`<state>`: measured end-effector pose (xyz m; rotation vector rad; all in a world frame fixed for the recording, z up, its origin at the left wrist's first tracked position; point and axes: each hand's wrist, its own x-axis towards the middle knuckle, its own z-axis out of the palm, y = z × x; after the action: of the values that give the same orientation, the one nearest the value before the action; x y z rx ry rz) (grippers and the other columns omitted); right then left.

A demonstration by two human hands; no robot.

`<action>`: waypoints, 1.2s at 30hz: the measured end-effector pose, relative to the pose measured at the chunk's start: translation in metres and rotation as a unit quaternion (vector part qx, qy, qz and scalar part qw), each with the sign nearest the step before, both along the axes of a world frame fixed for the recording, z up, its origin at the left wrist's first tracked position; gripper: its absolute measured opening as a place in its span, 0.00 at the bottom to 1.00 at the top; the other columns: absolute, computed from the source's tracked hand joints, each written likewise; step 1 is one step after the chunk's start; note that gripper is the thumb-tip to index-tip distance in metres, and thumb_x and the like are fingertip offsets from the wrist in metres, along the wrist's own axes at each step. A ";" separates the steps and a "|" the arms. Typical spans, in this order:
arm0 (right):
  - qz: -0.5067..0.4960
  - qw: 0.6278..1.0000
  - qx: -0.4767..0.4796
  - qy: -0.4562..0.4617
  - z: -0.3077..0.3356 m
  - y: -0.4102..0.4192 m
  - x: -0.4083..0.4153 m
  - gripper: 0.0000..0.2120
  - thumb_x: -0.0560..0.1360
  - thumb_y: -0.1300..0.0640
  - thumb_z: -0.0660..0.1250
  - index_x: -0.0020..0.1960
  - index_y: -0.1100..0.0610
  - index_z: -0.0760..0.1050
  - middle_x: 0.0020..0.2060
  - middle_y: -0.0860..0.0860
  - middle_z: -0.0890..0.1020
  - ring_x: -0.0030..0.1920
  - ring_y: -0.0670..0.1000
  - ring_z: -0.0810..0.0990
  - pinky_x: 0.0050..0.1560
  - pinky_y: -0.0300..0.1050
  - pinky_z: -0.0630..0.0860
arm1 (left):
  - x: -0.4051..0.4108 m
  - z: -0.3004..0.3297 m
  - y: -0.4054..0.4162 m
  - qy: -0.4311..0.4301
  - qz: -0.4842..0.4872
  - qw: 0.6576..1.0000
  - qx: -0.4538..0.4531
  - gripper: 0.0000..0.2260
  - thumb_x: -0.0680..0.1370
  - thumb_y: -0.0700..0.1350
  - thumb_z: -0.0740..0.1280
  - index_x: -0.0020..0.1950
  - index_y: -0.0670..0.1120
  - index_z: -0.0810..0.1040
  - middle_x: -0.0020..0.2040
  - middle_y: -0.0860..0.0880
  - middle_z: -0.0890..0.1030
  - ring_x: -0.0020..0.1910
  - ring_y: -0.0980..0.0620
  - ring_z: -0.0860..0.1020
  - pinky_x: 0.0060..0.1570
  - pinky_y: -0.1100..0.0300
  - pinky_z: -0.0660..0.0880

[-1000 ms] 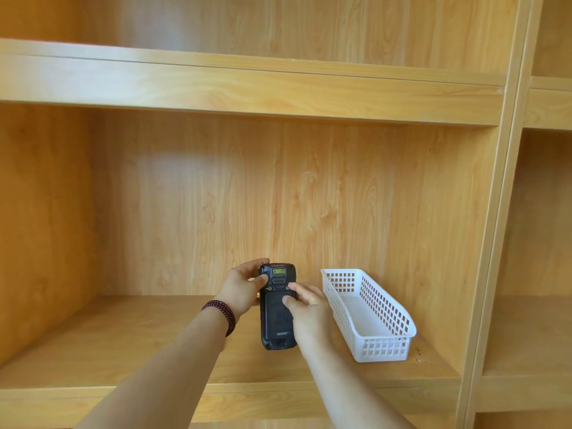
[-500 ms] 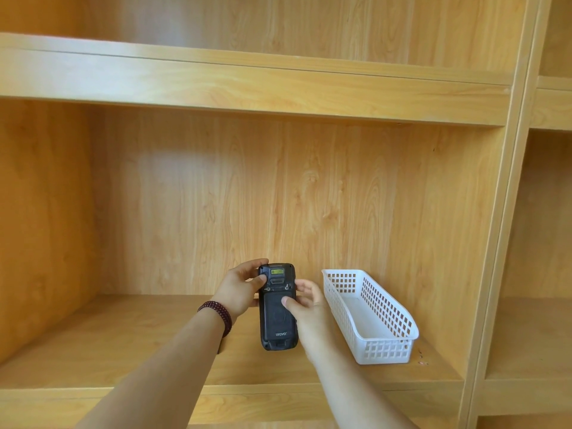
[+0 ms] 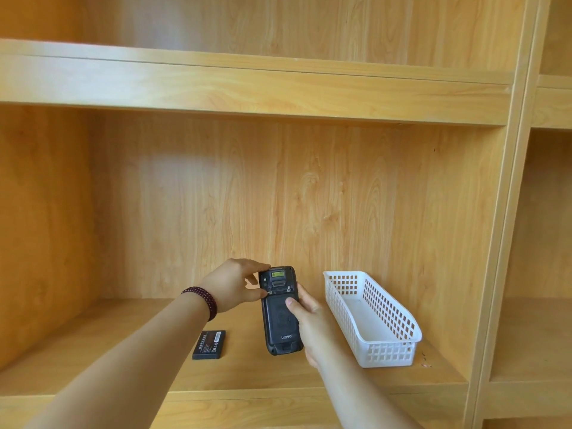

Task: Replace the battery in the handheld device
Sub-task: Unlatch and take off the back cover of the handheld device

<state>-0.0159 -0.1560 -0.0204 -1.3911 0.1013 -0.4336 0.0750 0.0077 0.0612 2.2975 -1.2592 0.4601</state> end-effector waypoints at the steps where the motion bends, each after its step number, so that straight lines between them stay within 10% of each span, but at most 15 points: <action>1: 0.001 1.000 -0.002 0.000 0.001 0.000 0.000 0.22 0.81 0.58 0.64 0.73 0.47 0.70 0.61 0.50 0.83 0.57 0.50 0.84 0.57 0.54 0.81 | 0.000 0.001 0.001 -0.033 0.000 0.999 0.019 0.24 0.75 0.49 0.71 0.70 0.50 0.74 0.59 0.52 0.81 0.50 0.61 0.78 0.53 0.63 0.77; 13: -0.003 1.000 -0.002 0.021 -0.001 0.000 -0.003 0.21 0.81 0.58 0.63 0.73 0.47 0.70 0.60 0.50 0.83 0.55 0.50 0.85 0.47 0.46 0.83 | -0.001 0.004 -0.003 -0.173 0.039 0.975 0.132 0.26 0.77 0.57 0.65 0.73 0.50 0.69 0.59 0.50 0.82 0.56 0.52 0.80 0.53 0.55 0.79; 19: -0.005 1.000 -0.003 0.020 0.001 0.003 -0.006 0.20 0.82 0.59 0.62 0.71 0.45 0.71 0.56 0.49 0.85 0.53 0.49 0.85 0.43 0.45 0.82 | 0.001 -0.001 -0.006 -0.271 0.038 0.952 0.140 0.23 0.78 0.56 0.64 0.67 0.44 0.75 0.50 0.47 0.84 0.46 0.45 0.82 0.43 0.55 0.80; 24: -0.002 1.000 -0.010 0.025 0.001 0.003 -0.007 0.20 0.82 0.58 0.62 0.71 0.43 0.72 0.56 0.48 0.85 0.54 0.50 0.85 0.50 0.53 0.83 | 0.007 0.000 -0.004 -0.415 -0.001 0.902 0.119 0.19 0.64 0.55 0.78 0.46 0.43 0.85 0.28 0.52 0.81 0.20 0.52 0.77 0.15 0.66 0.70; 28: -0.002 1.000 -0.009 0.027 0.002 0.003 -0.008 0.20 0.82 0.58 0.61 0.72 0.44 0.71 0.56 0.48 0.85 0.54 0.50 0.85 0.50 0.53 0.83 | 0.010 -0.001 -0.007 -0.440 -0.013 0.893 0.088 0.19 0.71 0.56 0.64 0.45 0.42 0.85 0.28 0.52 0.81 0.19 0.52 0.76 0.14 0.65 0.71; 32: -0.004 1.000 -0.001 0.026 0.004 0.003 -0.010 0.20 0.82 0.59 0.61 0.72 0.45 0.71 0.55 0.49 0.86 0.53 0.50 0.86 0.47 0.50 0.83 | 0.009 -0.007 -0.008 -0.450 -0.009 0.887 0.099 0.19 0.64 0.52 0.79 0.47 0.40 0.86 0.31 0.50 0.83 0.21 0.51 0.78 0.15 0.64 0.72; 36: -0.003 1.000 0.010 0.029 0.005 0.004 -0.011 0.18 0.82 0.59 0.60 0.69 0.44 0.73 0.53 0.50 0.87 0.52 0.52 0.86 0.46 0.51 0.83 | 0.014 -0.010 -0.010 -0.456 -0.014 0.887 0.069 0.17 0.71 0.52 0.70 0.49 0.40 0.86 0.35 0.48 0.85 0.22 0.50 0.79 0.16 0.63 0.73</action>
<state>-0.0264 -0.1521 -0.0152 -1.3838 0.1572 -0.3973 0.0889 -0.0022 0.0509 2.2049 -1.7579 1.6142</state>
